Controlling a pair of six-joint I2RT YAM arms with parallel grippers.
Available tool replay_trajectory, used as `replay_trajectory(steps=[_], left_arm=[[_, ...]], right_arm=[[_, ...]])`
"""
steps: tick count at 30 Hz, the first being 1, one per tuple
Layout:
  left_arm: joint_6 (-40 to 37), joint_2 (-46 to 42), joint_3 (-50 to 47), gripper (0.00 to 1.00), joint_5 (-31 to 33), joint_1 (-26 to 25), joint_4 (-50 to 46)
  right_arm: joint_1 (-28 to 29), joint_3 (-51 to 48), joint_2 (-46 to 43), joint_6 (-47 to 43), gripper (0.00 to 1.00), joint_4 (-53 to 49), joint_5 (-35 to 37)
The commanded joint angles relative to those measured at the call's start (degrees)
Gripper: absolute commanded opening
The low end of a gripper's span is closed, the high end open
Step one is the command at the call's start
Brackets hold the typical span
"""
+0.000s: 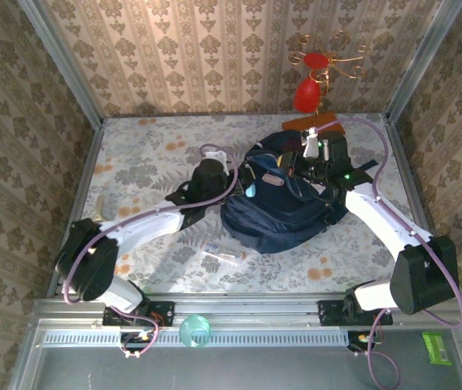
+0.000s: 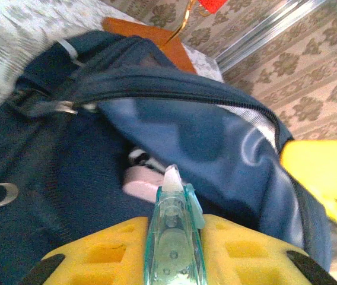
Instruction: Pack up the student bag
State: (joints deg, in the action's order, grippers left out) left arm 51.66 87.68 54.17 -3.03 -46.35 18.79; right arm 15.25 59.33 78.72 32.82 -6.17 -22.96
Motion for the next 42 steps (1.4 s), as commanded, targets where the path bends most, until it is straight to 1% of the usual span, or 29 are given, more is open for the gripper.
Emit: replay_trajectory(steps=[1,4,6,8,9,12,15,17,19,23,25,26,28,31,33,35,38,40,42], left_arm=[[11.62,4.2,2.75,0.27,2.18,-2.3,10.09],[14.95,7.46,3.69,0.29,5.24,-3.85,11.21],[15.99,8.42,3.75,0.35,8.27,-4.86,10.89],[15.77,8.99,3.49,0.39,10.58,-5.67,10.42],[15.24,9.08,3.44,0.41,10.64,-5.81,10.39],[12.74,8.41,3.79,0.54,9.84,-5.69,8.01],[8.48,5.72,2.74,0.58,8.93,-5.75,5.81],[3.87,3.03,1.42,0.59,8.36,-5.77,4.02],[-2.26,-0.81,0.46,0.62,7.84,-5.65,-0.91],[-21.49,-8.44,0.11,0.69,6.86,-5.67,-18.24],[-29.55,-11.66,-0.92,0.74,8.94,-5.67,-26.41],[-33.17,-12.99,-1.79,0.77,8.96,-5.6,-29.35],[-40.55,-15.31,-4.09,0.77,5.66,-5.61,-34.43],[-46.12,-17.09,-7.42,0.78,0.29,-7.1,-37.23],[-48.23,-17.49,-7.86,0.8,1.13,-9.44,-38.8],[-52.59,-17.38,-7.4,0.81,0.93,-11.95,-40.29],[-63.15,-16.63,-6.39,0.83,4.39,-15.43,-42.97],[-69.93,-15.82,-6.76,0.84,6.68,-15.9,-44.51],[-76.3,-15.53,-9.63,0.84,8.09,-15.46,-42.59]], right_arm=[[0.76,-0.7,0.3,1.55,0.0,5.69,0.11],[0.76,-1.12,0.04,1.64,0.0,6.0,0.7],[0.77,-1.23,-0.31,1.63,0.0,6.15,1.14],[0.75,-1.12,-0.71,1.64,0.0,6.25,1.42],[0.82,-1.07,-0.75,1.59,0.0,6.23,1.51],[0.79,-0.76,-0.85,0.94,0.0,5.67,1.69],[0.8,-0.84,-0.89,0.5,0.0,5.32,1.84],[0.78,-0.9,-0.98,0.03,0.0,5.07,2.32],[0.83,-0.72,-0.93,-0.78,0.0,4.28,2.82],[0.75,-0.39,-1.0,-2.39,0.0,2.94,3.0],[0.66,-0.37,-0.91,-3.09,0.0,2.59,3.4],[0.62,-0.36,-0.85,-3.44,0.0,2.57,3.43],[0.37,-0.38,-0.59,-3.64,0.0,2.85,3.37],[0.13,-0.6,-0.02,-3.08,0.0,4.04,2.43],[0.13,-0.91,0.28,-2.57,0.0,4.78,1.47],[0.01,-1.22,0.54,-2.28,0.0,5.16,0.99],[-0.25,-1.49,0.48,-2.33,0.0,5.09,0.77],[-0.54,-1.67,0.31,-2.32,0.0,5.12,0.46],[-0.74,-1.9,0.26,-2.31,0.0,5.23,0.29]])
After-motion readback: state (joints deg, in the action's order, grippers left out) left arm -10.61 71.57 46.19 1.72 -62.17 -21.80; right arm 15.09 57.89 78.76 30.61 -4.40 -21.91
